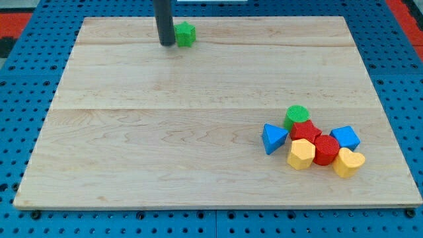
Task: Push the green star into the group of blocks
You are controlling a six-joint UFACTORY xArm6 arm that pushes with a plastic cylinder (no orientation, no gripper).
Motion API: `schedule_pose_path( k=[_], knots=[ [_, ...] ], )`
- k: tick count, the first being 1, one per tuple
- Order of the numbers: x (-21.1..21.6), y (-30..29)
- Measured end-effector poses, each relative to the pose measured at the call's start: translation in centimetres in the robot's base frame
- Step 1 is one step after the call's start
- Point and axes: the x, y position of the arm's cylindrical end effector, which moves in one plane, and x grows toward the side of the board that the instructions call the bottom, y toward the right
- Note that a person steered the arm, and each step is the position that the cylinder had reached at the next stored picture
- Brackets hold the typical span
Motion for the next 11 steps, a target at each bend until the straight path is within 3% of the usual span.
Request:
schedule_pose_path(
  k=[1,2,3,4,5,6,7,9,10,11],
  knots=[
    [-1.5,-1.2],
    [-7.5,-4.3],
    [-9.5,0.3],
    [-3.7,4.8],
    [3.4,5.2],
    [7.8,5.3],
    [9.2,8.1],
    [6.1,10.5],
    [11.7,14.9],
    [18.6,15.6]
  ],
)
